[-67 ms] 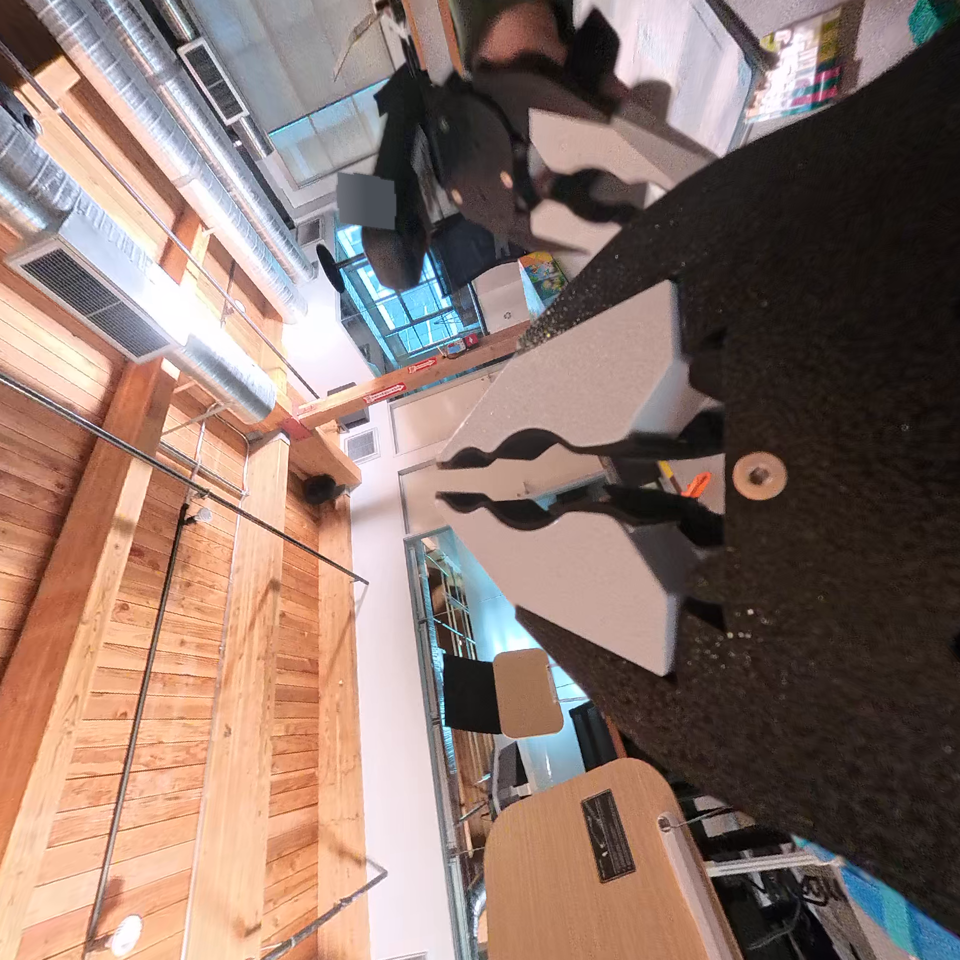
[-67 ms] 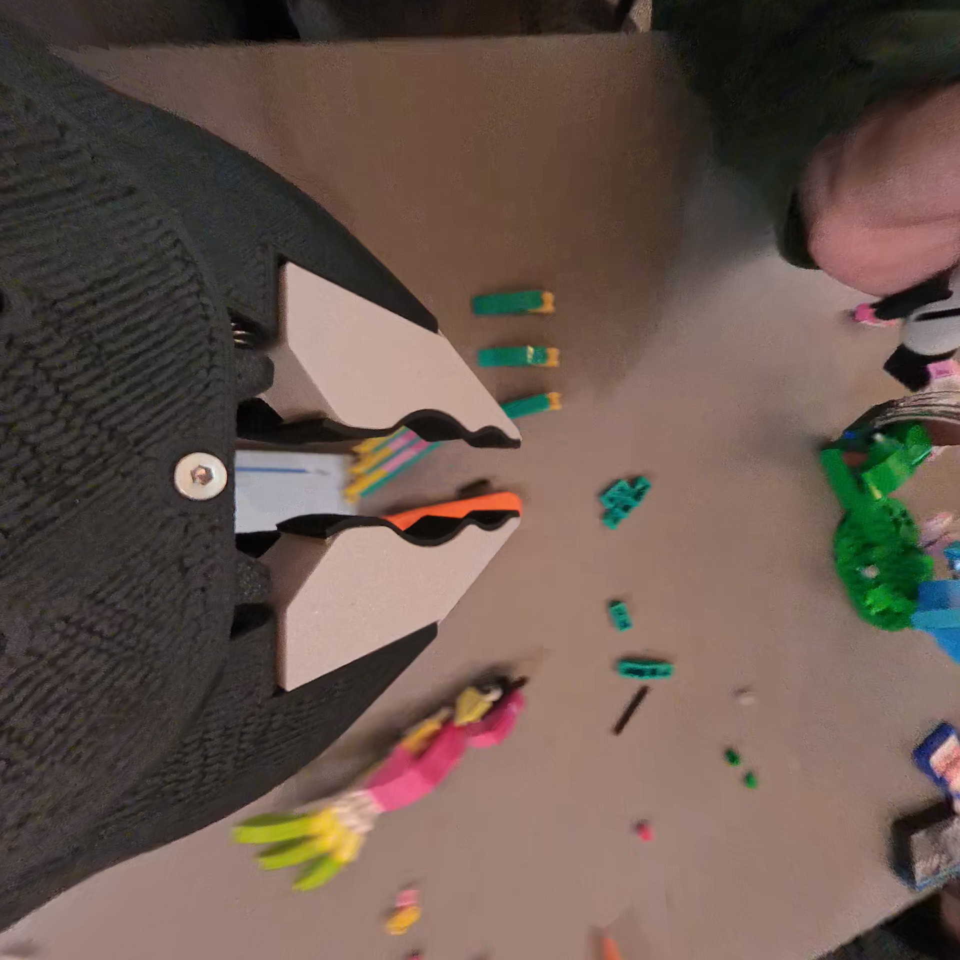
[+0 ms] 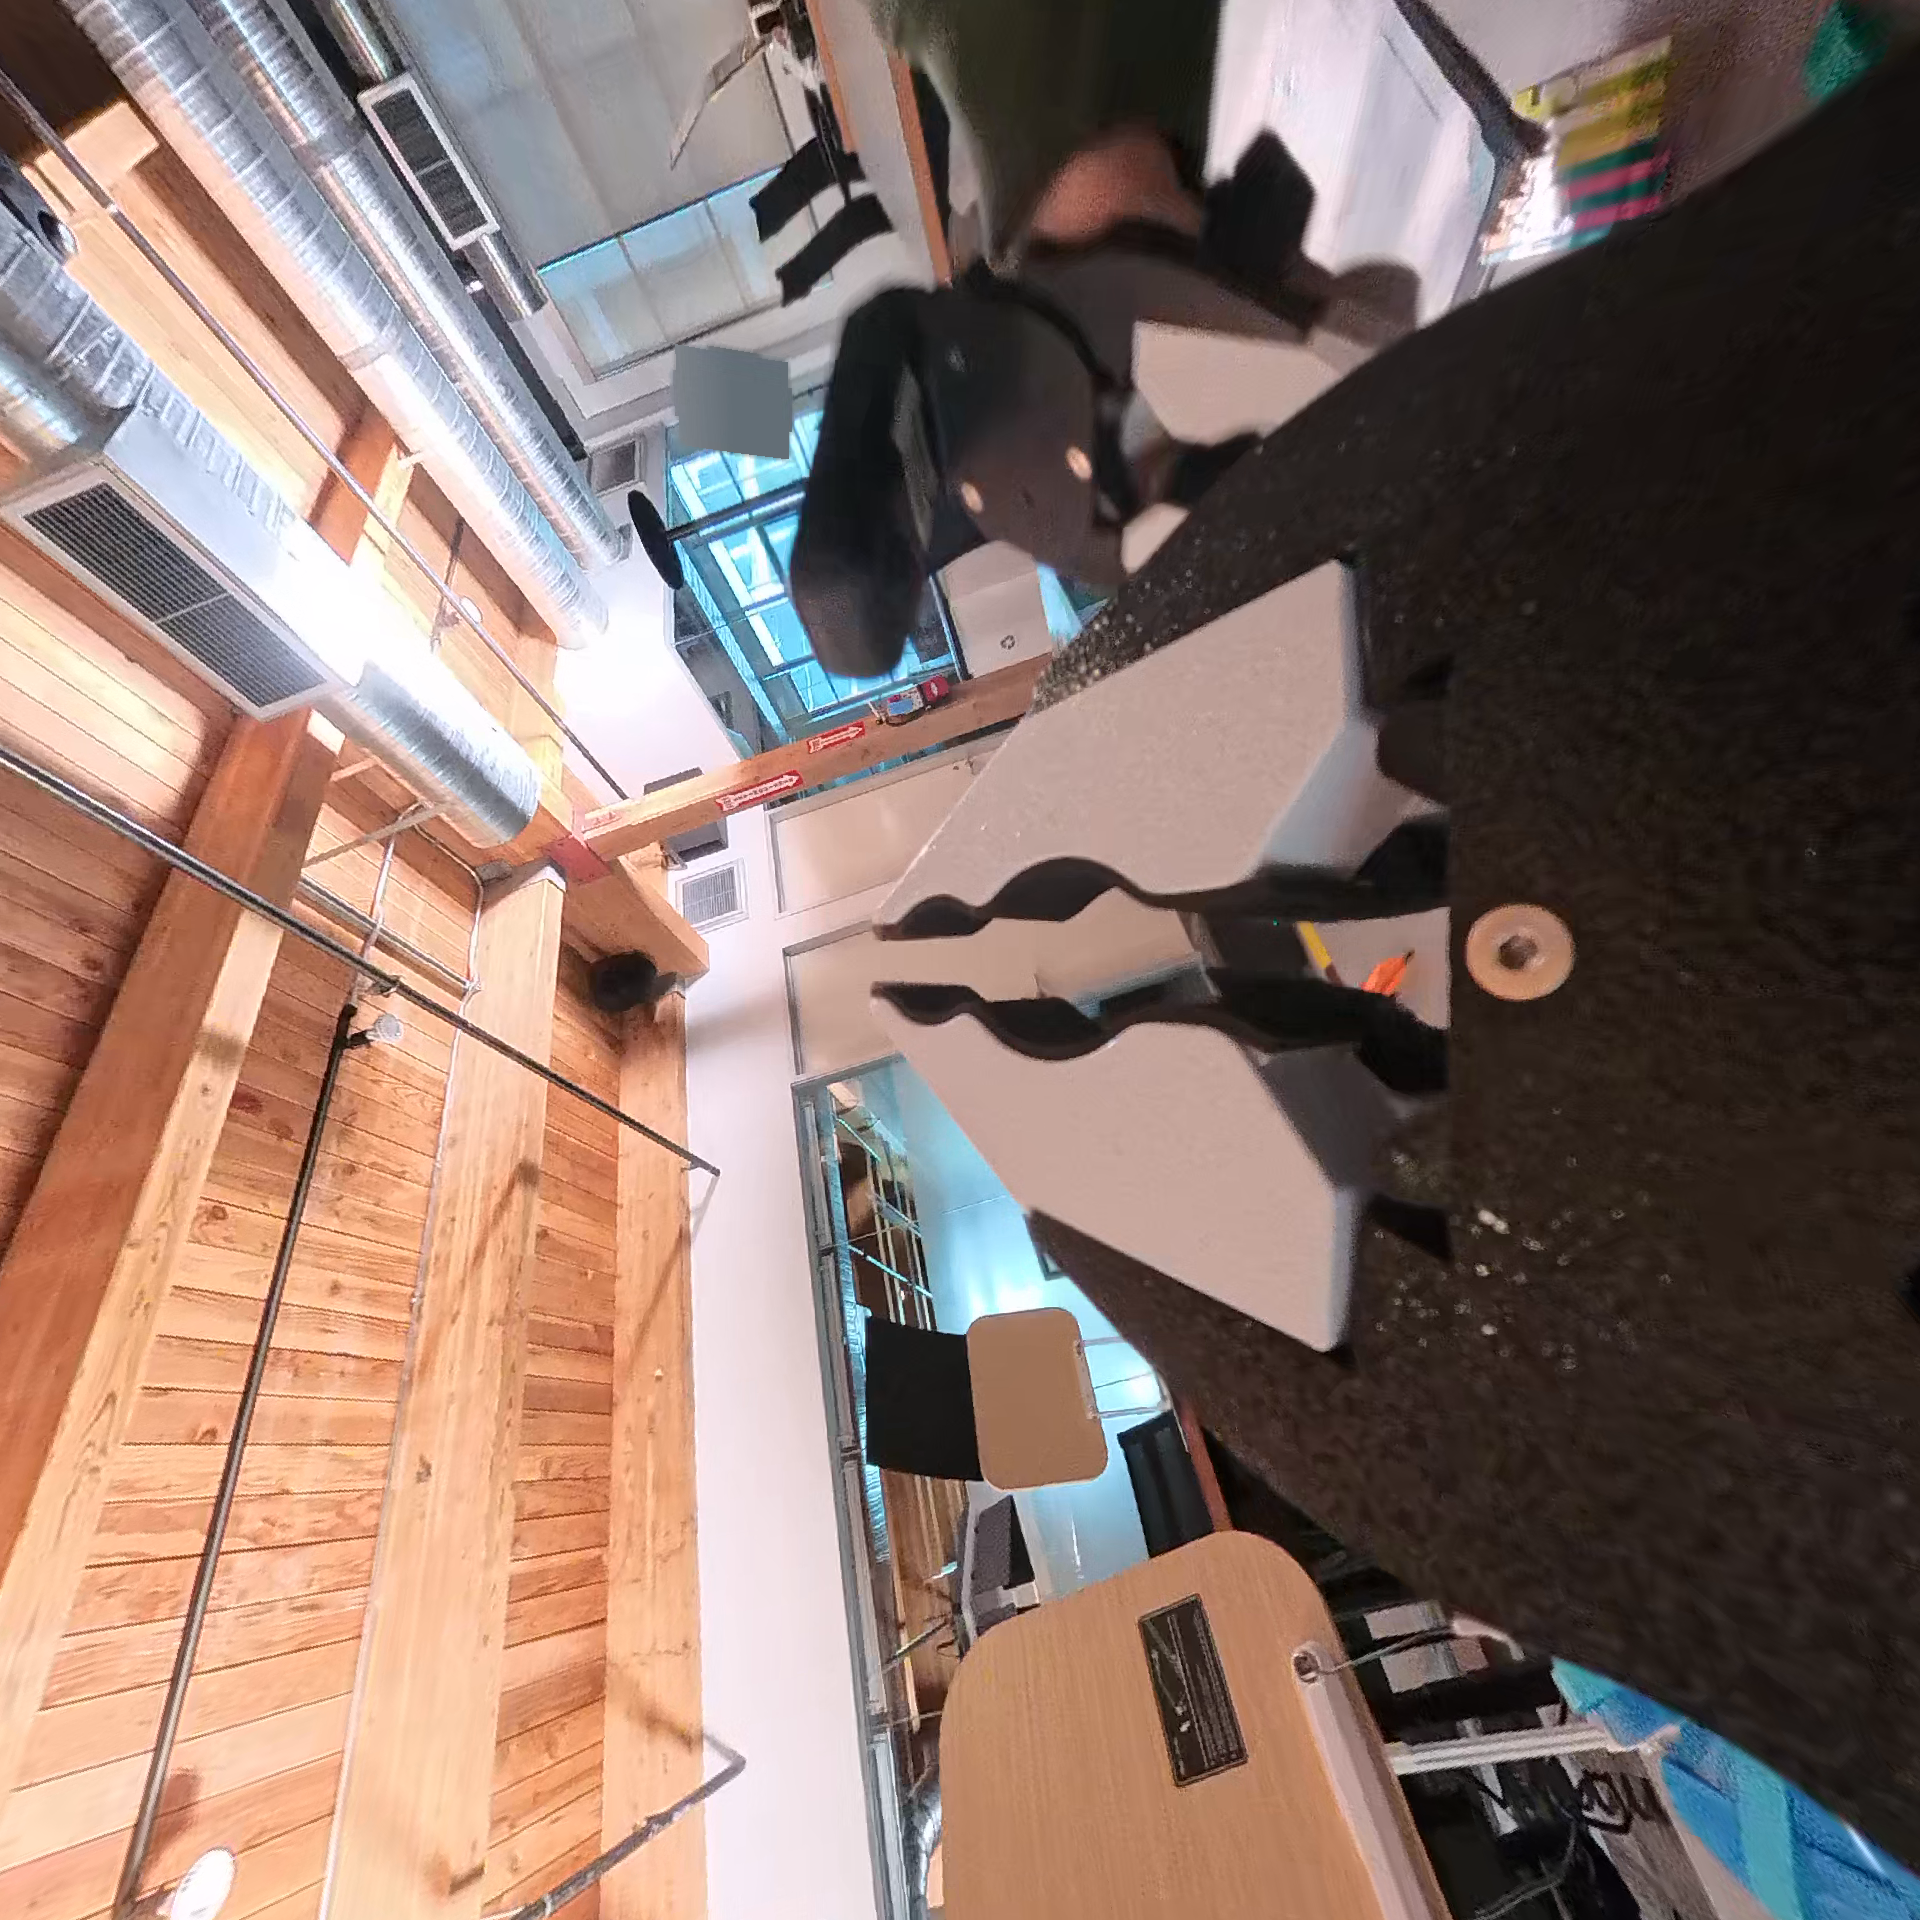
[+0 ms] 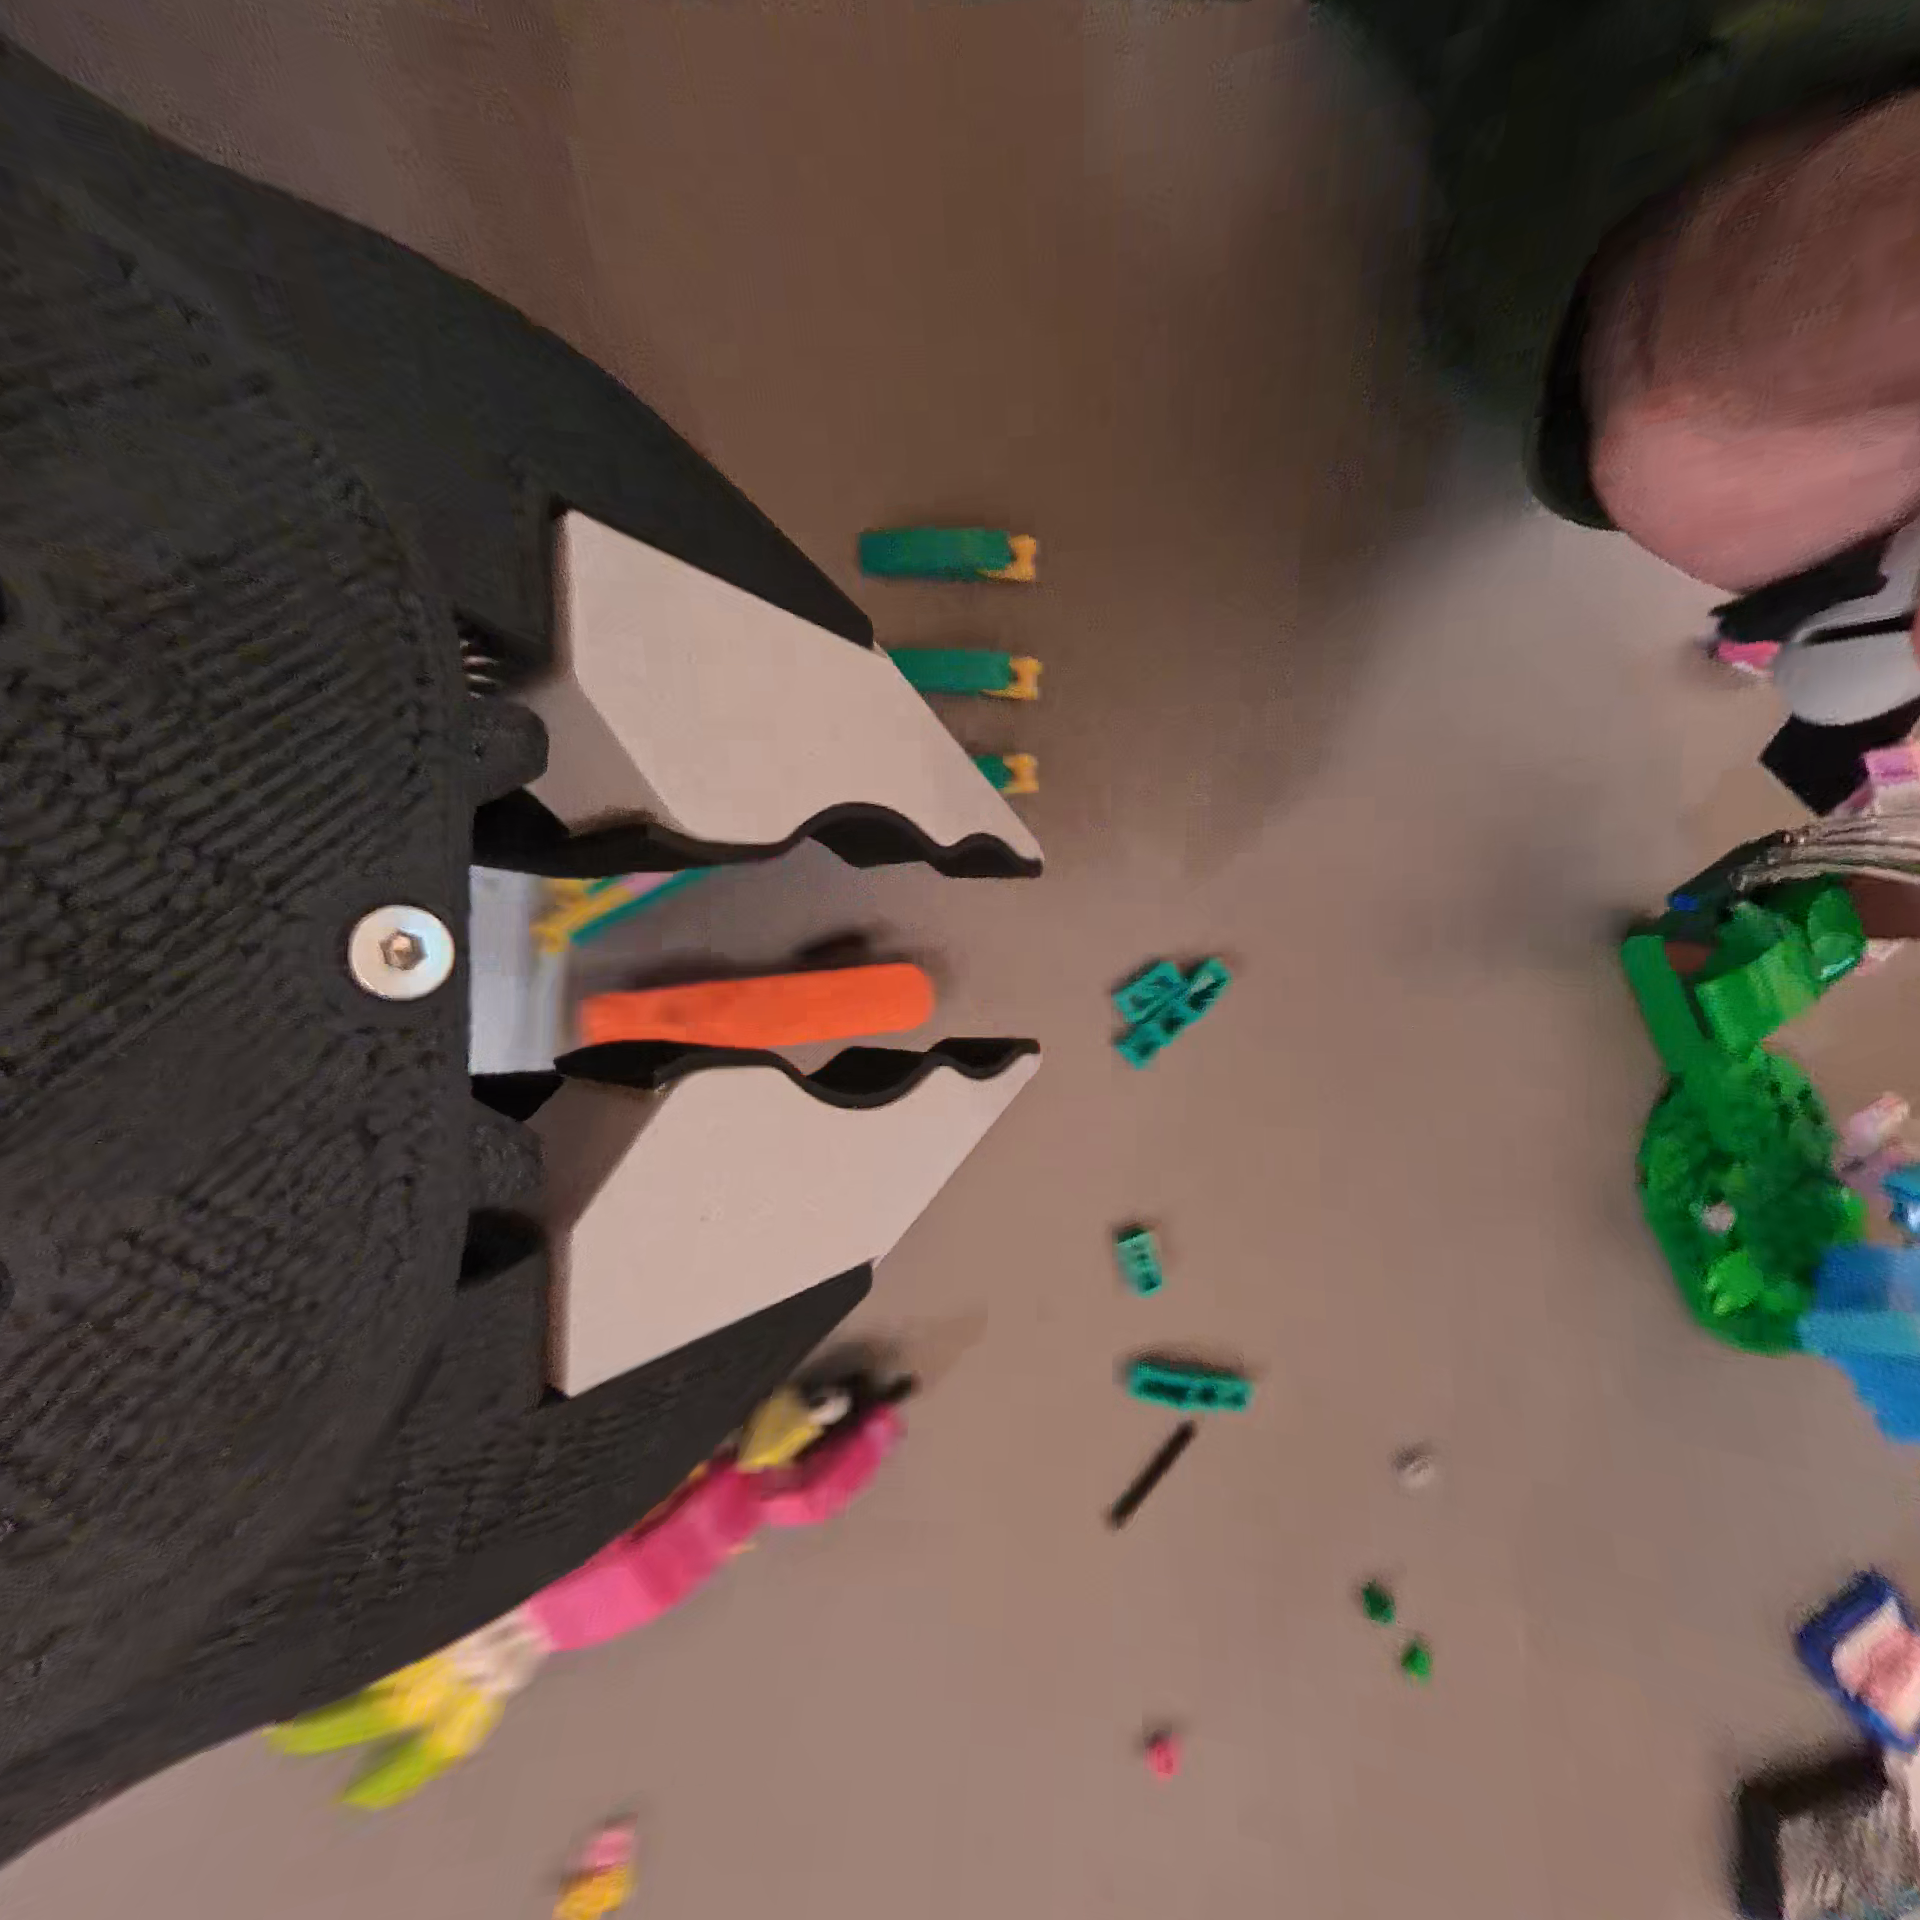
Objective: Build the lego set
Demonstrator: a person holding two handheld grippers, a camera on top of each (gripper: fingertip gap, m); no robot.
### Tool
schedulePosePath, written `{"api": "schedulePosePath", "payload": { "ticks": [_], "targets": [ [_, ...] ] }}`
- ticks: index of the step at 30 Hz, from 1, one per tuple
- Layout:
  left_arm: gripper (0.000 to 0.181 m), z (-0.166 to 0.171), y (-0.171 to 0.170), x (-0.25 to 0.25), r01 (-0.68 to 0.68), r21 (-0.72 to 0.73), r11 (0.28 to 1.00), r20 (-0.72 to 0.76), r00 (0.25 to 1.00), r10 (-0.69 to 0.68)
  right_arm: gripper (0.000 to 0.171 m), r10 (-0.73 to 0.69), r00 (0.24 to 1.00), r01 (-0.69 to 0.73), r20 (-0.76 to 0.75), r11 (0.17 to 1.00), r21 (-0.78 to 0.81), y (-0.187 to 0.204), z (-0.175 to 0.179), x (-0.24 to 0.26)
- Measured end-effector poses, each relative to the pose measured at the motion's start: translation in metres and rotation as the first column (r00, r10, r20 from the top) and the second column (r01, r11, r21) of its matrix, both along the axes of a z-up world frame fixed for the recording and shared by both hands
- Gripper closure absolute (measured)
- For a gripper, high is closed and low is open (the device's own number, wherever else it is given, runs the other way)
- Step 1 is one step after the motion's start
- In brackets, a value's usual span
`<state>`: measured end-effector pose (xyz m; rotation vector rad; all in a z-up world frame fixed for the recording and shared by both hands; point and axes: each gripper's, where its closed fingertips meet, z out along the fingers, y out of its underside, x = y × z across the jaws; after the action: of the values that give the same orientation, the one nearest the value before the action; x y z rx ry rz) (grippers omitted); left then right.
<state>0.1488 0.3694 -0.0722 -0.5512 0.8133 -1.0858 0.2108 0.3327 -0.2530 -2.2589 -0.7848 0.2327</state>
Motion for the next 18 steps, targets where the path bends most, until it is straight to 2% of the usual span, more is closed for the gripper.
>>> {"api": "schedulePosePath", "payload": {
  "ticks": [4, 8, 11, 14, 18],
  "targets": [
    [0.177, -0.002, -0.001, 0.003, 0.005, 0.007, 1.000, -0.016, 1.000, -0.005, 0.140, 0.129, 0.991, -0.126, 0.028, 0.988, -0.091, 0.029, -0.021, -0.017],
    [0.177, -0.005, -0.001, 0.006, 0.019, -0.005, 1.000, -0.033, 0.999, -0.019, 0.142, 0.192, 0.981, -0.186, 0.035, 0.973, -0.134, 0.045, -0.029, -0.026],
    [0.178, -0.006, -0.001, 0.008, 0.022, -0.006, 1.000, -0.040, 0.999, -0.023, 0.147, 0.244, 0.963, -0.219, 0.118, 0.956, -0.194, 0.049, -0.037, -0.027],
    [0.178, -0.006, -0.003, 0.007, 0.029, 0.002, 1.000, -0.044, 0.999, -0.029, 0.156, 0.260, 0.941, -0.228, 0.214, 0.960, -0.164, 0.052, -0.026, -0.026],
    [0.179, -0.006, -0.004, 0.008, 0.036, -0.001, 0.999, -0.048, 0.998, -0.036, 0.165, 0.227, 0.963, -0.209, 0.146, 0.969, -0.130, 0.018, 0.006, -0.027]
  ]
}}
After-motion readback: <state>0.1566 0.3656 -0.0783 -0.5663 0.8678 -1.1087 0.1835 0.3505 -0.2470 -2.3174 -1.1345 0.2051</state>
